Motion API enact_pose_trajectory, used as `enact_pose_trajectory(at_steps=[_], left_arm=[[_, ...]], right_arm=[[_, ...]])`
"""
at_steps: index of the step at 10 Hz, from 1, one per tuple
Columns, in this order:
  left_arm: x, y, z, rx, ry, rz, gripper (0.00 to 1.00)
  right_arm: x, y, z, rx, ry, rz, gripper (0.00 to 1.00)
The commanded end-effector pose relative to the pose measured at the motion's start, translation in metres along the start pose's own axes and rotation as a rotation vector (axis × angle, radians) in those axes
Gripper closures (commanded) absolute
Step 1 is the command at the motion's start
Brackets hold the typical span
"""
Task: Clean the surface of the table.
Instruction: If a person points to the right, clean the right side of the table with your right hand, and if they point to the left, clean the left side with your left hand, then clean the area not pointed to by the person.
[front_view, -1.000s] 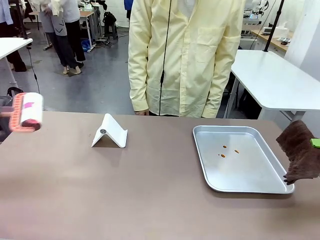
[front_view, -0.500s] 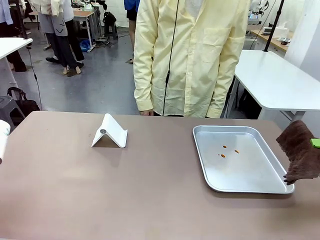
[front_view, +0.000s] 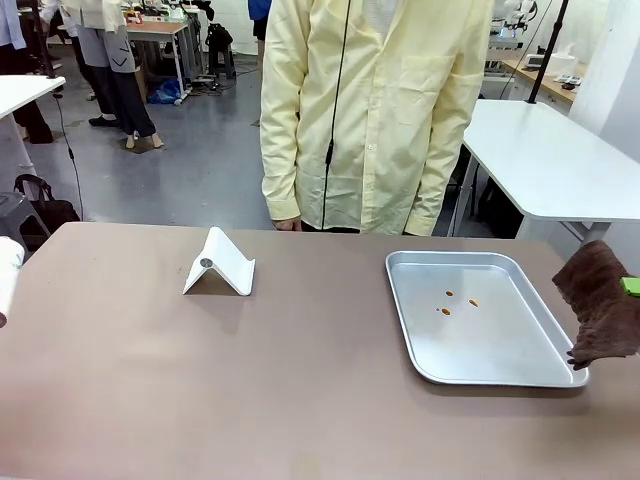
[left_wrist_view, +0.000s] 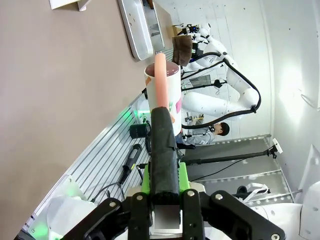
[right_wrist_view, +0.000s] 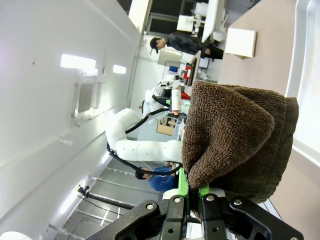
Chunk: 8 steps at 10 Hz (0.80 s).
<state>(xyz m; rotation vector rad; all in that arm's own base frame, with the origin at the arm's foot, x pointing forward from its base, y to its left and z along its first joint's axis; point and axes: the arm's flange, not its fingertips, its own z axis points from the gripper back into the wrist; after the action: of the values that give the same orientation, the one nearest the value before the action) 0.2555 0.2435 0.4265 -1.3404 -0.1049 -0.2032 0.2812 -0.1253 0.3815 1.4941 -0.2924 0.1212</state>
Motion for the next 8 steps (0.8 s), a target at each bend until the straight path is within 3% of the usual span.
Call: enact_pose_trajectory(at_steps=[1,7,8], left_arm=[[0.0015,-0.0046,-0.0005,-0.001,-0.007,-0.007,0.78],[0.0015,-0.0046,-0.0005,-0.001,-0.007,-0.007,0.78],[0.0015,-0.0046,-0.0005,-0.001,-0.007,-0.007,0.78]], right_arm=[[0.0014,0.0067,-0.0003,0.011,-0.011,-0.017,1.0],[0.0014,0.0067,-0.0003,0.011,-0.011,-0.017,1.0],[0.0,0.0,0.0,0.0,0.0,0.0,0.91]])
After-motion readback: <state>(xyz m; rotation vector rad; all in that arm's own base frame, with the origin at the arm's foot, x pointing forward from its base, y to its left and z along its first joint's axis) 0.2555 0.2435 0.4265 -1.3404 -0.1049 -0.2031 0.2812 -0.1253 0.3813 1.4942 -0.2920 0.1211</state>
